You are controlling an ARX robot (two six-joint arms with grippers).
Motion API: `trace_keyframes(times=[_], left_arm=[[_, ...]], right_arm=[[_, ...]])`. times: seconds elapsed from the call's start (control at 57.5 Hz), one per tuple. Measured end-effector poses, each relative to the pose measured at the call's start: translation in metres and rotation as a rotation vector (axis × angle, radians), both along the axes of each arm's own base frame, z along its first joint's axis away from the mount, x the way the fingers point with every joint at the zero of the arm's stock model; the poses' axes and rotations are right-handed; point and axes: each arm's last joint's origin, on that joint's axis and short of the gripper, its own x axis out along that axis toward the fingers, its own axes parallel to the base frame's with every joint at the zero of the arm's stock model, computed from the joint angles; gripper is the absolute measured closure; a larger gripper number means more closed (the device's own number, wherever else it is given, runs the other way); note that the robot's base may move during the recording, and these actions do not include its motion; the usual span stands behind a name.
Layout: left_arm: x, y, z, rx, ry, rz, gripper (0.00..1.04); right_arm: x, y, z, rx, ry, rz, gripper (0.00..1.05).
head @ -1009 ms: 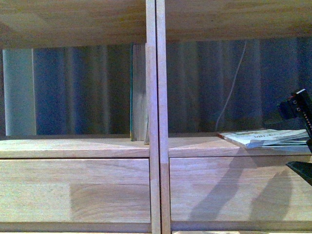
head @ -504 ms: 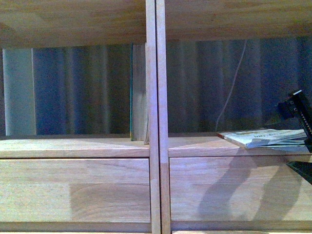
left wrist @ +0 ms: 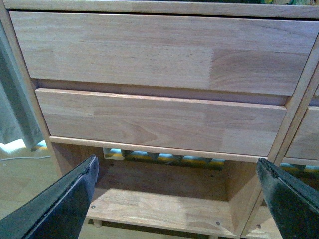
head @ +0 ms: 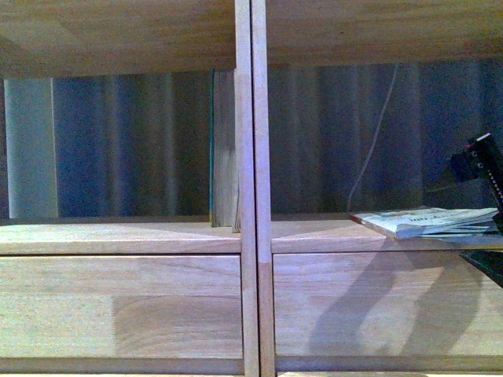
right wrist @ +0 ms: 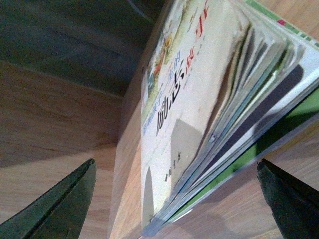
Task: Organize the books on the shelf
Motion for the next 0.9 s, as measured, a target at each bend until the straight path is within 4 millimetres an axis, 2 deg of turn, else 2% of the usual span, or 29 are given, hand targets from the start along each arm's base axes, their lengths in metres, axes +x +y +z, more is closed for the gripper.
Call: trace_keyframes(times=[0.678,0.904], left_arm=[[0.0000,0.0000,0.0000,0.000,0.000,0.000,0.07],[0.0000,0.0000,0.0000,0.000,0.000,0.000,0.07]], right_arm=[[-0.0022,-0.0024,0.0085,-0.001,-0.024,-0.008,0.07],[-0.0018,-0.0024,0.0062,-0.010,-0.004,-0.008,0.41]])
